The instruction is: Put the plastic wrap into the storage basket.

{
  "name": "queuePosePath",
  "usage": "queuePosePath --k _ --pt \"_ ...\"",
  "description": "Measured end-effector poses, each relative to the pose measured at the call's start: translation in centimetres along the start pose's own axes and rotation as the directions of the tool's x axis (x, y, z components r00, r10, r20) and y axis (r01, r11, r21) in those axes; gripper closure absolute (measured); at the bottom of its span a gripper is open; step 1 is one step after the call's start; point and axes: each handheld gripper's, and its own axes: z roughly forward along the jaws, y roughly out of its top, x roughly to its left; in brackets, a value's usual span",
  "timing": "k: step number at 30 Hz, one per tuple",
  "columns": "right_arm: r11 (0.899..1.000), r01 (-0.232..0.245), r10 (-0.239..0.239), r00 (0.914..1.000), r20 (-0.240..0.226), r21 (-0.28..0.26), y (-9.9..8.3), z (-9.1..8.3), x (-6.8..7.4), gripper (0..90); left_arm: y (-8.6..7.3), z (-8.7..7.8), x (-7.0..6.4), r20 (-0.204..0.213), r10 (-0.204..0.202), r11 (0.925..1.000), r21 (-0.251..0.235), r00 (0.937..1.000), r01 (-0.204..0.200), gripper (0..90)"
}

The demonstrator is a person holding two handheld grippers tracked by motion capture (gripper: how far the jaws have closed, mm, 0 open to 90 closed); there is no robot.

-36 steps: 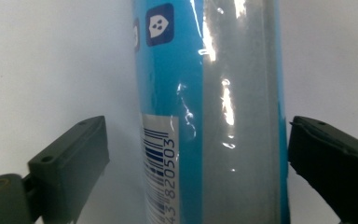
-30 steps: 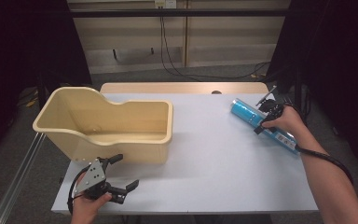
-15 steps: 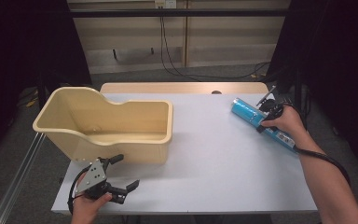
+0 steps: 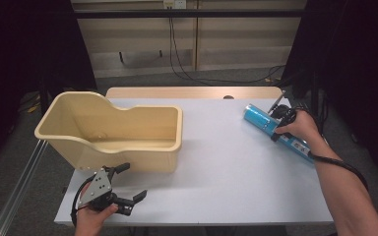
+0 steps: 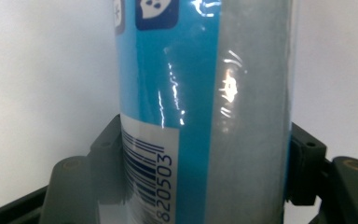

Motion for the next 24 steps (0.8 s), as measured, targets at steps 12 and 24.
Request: queuePosePath --k 12,24 --pt "1.0 0.023 -0.024 0.999 -0.039 -0.02 -0.3 -2.2 0.3 32.1 0.2 0.1 -0.1 0.003 0.001 1.0 -0.004 1.0 -0.001 0.8" --pt "0.994 0.112 -0.111 0.9928 -0.044 0.003 0.4 -4.4 1.5 32.1 0.3 0.1 -0.1 0.006 0.002 1.0 -0.008 1.0 -0.002 0.8"
